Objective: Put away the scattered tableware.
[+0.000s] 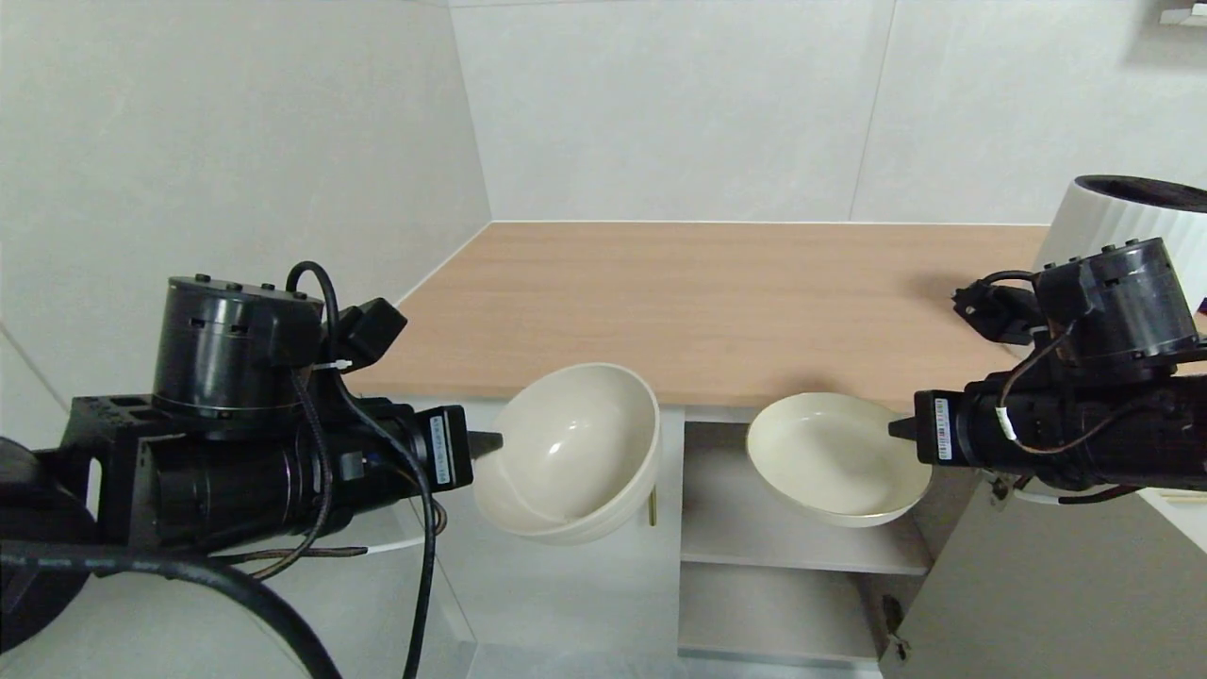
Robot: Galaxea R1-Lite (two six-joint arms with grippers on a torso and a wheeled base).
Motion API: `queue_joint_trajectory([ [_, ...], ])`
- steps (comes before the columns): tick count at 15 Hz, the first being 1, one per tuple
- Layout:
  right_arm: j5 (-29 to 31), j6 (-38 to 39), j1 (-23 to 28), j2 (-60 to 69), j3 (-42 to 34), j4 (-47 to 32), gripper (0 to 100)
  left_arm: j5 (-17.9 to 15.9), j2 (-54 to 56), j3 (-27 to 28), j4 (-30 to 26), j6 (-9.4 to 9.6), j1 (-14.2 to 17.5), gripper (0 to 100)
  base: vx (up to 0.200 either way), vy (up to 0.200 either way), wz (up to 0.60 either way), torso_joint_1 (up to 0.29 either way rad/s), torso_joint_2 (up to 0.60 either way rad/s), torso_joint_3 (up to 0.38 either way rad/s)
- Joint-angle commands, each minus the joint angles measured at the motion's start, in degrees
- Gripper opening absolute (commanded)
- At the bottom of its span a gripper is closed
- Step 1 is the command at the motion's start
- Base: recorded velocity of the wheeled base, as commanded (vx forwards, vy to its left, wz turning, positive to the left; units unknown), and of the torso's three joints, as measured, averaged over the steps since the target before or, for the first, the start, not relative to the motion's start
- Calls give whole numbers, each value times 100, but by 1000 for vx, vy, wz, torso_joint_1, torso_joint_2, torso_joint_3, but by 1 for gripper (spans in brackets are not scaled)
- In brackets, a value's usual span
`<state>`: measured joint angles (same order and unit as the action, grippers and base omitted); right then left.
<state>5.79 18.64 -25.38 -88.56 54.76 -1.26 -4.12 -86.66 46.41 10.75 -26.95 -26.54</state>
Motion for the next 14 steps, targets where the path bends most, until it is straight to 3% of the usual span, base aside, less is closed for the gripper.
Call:
queue_joint_trajectory([
  [1,1,-1,-2,-29,0,3,0,8,-17,0,6,-3,0,0,0,0,0,-183,471,281],
  [14,1,-53,-11,-38,-18,3,0,8,-9,8,6,-3,0,0,0,0,0,-154,459,306],
])
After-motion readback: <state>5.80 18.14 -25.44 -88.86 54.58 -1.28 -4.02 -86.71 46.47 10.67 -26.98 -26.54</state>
